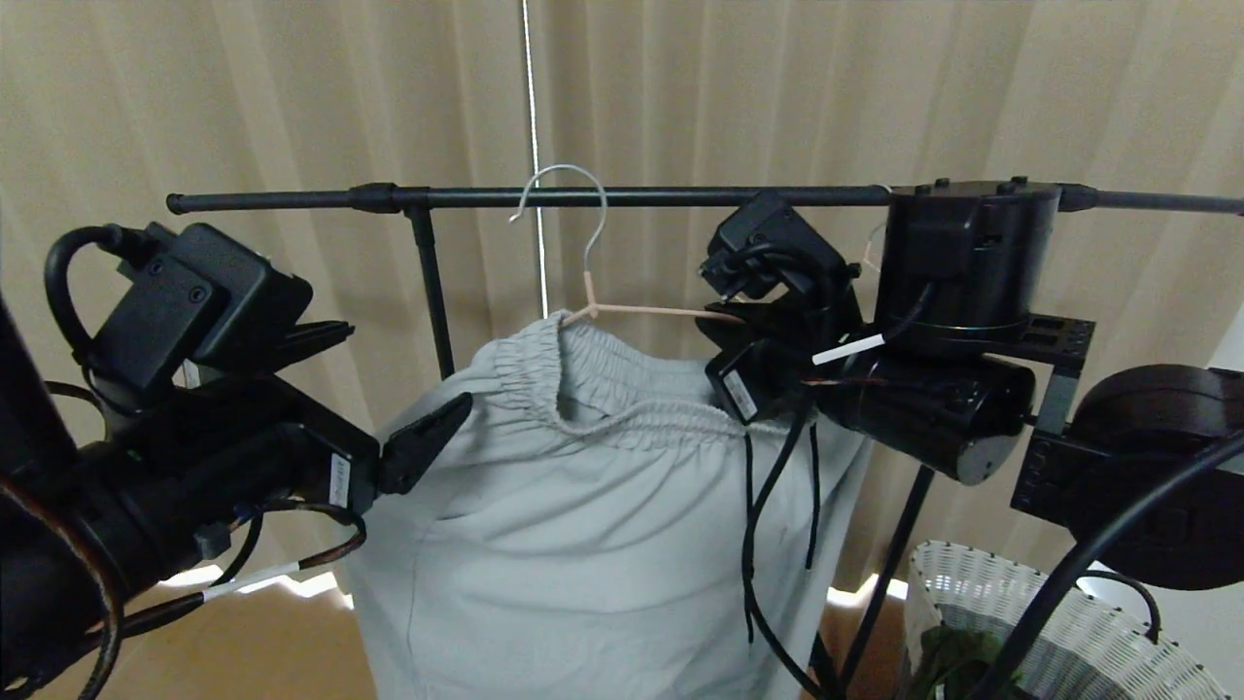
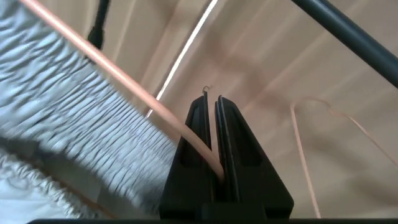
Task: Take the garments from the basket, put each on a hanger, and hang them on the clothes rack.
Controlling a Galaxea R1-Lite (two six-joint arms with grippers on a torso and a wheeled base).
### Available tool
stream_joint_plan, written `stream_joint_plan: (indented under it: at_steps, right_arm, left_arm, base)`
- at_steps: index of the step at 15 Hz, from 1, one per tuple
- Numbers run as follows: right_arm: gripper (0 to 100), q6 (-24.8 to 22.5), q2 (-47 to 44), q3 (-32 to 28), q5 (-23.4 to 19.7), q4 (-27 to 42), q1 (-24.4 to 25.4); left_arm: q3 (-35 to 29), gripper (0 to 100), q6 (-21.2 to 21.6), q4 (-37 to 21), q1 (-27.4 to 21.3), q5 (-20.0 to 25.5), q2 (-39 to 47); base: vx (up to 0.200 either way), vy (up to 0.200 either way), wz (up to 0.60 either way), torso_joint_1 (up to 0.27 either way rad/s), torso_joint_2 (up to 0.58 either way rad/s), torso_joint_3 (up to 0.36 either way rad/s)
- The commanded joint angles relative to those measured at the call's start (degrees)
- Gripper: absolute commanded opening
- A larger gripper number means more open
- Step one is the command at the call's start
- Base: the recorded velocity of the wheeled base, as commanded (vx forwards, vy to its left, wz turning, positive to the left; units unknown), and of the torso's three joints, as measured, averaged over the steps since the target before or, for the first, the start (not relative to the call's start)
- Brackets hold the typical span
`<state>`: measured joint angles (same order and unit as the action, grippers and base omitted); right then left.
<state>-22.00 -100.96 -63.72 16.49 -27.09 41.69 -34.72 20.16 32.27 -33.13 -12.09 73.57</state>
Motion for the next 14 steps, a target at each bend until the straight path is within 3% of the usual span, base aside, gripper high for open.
stream_joint_plan:
  at_steps: [1,8,11,14]
  right_arm:
    - [0,0.21,3.40,2.20,0.47,-0.16,-2.23]
    - [0,1.26,12.63,6.59,0.03,-0.16,-6.01]
    - [0,1.35,14.65,6.68,-0.32,-0.16,-5.57]
    - [0,1.35,14.65,6.24,-0.23,-0.25,-3.81]
  left_arm:
    - [2.20,100,-0.56,-0.01,0.00,1.28,-1.94]
    - [11.69,100,-3.73,0.08,0.53,2.86,-3.96]
    - [11.87,100,-3.90,0.16,0.53,2.78,-1.32]
    - [10.81,100,-7.07,0.25,0.18,2.69,2.54]
  base:
    - [0.000,0.000,0.00,0.000,0.00,0.000]
    - [0.000,0.000,0.00,0.000,0.00,0.000]
    - [0.000,0.000,0.00,0.000,0.00,0.000]
    - [0.000,0.000,0.00,0.000,0.00,0.000]
